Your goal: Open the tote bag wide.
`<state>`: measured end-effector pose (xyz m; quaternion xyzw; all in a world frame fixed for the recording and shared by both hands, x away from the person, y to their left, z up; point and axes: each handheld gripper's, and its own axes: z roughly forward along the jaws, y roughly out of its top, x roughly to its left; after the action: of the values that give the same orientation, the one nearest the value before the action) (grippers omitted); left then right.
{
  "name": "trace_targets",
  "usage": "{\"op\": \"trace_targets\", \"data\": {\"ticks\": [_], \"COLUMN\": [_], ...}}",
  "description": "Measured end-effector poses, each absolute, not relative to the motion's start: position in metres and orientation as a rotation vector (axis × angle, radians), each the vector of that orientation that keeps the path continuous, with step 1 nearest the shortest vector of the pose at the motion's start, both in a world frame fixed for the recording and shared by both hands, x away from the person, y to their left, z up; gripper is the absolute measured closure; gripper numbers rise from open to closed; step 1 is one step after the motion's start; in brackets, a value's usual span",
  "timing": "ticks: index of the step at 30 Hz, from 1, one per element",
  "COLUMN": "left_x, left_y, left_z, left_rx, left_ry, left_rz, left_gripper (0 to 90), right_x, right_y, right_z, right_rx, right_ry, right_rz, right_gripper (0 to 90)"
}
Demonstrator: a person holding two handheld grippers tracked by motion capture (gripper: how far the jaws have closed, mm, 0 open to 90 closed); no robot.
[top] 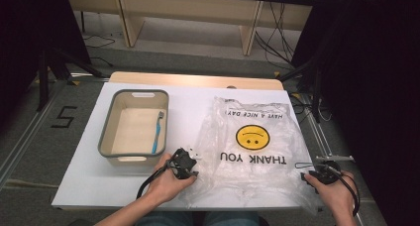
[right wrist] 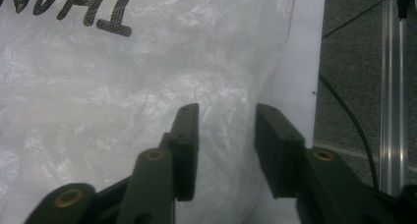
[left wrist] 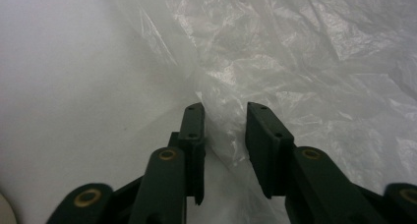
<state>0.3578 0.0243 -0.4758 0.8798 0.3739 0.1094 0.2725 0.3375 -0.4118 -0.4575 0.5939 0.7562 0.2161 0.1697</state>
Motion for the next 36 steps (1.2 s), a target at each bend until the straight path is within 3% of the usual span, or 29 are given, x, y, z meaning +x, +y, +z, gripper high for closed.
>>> {"op": "trace_targets", "data": {"ticks": [5,10,36], "left_x": [0.357,0.359,0.417], "left_y": [0.02,0.019,0.028], "left_z": [-0.475,-0.474,-0.41], "left_rx": [2.38,2.385,2.246], "left_ry": [0.995,0.996,1.089], "left_rz": [0.314,0.326,0.416], "left_gripper": [82.1,88.5,89.3], "right_x": [0.337,0.337,0.329], "right_y": [-0.411,-0.41,-0.381], "right_z": [-0.457,-0.456,-0.448], "right_rx": [1.693,1.689,1.648], "right_ry": [2.177,2.19,2.302], "right_rz": [0.627,0.647,0.715], "right_gripper": [81.3,89.1,90.0]}}
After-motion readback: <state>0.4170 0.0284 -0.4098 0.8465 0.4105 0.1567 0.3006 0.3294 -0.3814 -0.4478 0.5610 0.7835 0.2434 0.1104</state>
